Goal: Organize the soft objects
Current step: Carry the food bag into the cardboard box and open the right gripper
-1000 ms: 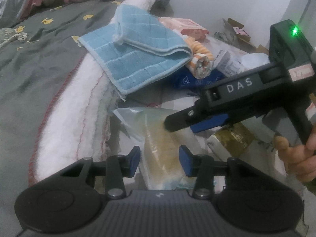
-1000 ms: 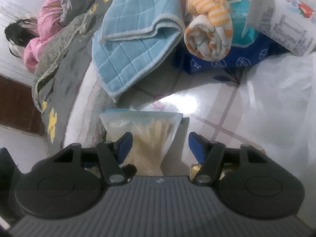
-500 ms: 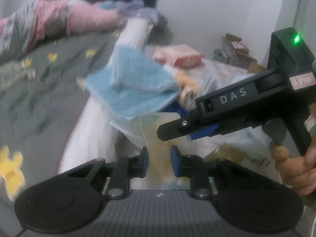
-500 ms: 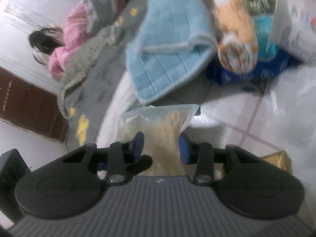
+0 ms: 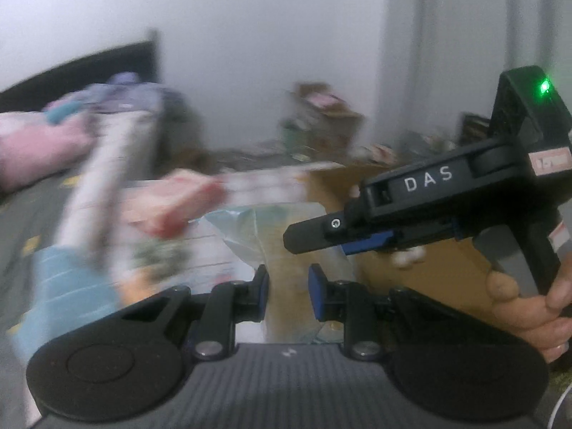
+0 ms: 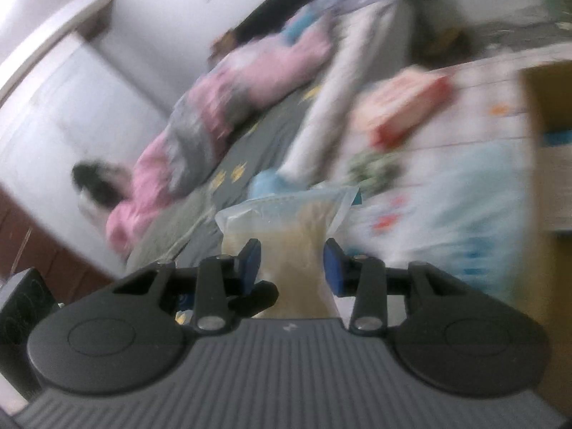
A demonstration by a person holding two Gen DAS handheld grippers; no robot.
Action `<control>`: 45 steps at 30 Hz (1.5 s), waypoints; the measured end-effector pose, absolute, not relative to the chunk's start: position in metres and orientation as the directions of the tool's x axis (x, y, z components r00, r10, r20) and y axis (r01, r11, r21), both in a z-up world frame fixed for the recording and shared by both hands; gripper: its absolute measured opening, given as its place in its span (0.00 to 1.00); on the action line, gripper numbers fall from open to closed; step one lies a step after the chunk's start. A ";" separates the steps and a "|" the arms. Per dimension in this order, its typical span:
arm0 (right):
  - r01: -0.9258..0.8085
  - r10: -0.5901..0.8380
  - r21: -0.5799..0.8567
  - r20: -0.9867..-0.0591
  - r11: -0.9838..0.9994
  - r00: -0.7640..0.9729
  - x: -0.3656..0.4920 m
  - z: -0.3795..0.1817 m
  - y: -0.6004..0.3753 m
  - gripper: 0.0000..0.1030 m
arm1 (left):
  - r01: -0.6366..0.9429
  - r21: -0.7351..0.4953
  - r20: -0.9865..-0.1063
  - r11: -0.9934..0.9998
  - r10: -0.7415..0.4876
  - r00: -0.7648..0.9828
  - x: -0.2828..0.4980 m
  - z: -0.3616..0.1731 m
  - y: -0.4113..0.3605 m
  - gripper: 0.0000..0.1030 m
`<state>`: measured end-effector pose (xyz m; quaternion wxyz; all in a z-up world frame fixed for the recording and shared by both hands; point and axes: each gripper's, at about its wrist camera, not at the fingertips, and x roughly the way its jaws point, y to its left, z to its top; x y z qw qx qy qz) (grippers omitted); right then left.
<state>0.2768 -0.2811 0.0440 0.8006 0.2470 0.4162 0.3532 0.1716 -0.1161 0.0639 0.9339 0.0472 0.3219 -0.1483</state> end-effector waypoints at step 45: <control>-0.132 0.558 0.641 -0.526 0.756 0.642 0.285 0.037 -0.462 0.58 | 0.326 -0.087 -0.626 0.941 -0.306 0.717 0.219 0.076 -0.135 0.82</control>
